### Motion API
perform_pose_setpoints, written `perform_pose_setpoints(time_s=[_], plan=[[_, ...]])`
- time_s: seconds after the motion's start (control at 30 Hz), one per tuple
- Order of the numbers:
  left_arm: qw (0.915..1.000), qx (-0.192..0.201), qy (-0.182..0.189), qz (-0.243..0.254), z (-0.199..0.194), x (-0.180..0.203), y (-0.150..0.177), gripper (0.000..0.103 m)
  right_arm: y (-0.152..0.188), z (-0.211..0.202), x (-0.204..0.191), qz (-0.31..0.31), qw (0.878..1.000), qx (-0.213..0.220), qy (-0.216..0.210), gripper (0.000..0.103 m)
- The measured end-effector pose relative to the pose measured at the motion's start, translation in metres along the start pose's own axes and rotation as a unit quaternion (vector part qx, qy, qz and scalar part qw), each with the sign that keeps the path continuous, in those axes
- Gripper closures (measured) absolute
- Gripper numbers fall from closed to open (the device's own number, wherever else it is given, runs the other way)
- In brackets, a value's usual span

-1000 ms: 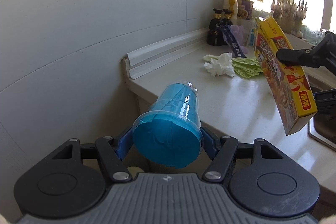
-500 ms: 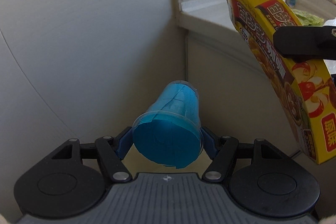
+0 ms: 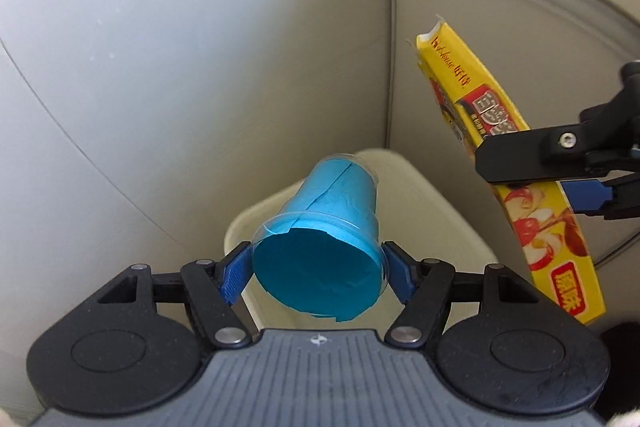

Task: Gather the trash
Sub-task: 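Carry the cup and box down over the cream trash bin with both grippers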

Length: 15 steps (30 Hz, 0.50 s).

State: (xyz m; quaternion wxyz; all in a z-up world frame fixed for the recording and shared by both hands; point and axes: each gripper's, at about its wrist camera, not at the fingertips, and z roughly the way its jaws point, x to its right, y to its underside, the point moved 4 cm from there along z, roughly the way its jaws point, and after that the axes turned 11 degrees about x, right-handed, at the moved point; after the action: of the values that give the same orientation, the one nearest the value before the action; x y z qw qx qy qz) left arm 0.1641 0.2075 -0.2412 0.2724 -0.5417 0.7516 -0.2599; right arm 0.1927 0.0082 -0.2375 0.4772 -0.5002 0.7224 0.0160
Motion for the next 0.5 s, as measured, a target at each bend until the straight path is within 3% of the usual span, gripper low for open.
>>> perform_pose_setpoints(time_s=[0.3, 0.5], plan=[[0.9997, -0.023, -0.002, -0.002, 0.031, 0.005, 0.004, 0.037, 0.001, 0.047, 0.028, 0.019, 0.999, -0.024, 0.025, 0.03], [0.9985, -0.053, -0.013, 0.011, 0.046, 0.003, 0.01, 0.037, 0.009, 0.07, 0.034, 0.025, 0.997, -0.064, 0.028, 0.03]])
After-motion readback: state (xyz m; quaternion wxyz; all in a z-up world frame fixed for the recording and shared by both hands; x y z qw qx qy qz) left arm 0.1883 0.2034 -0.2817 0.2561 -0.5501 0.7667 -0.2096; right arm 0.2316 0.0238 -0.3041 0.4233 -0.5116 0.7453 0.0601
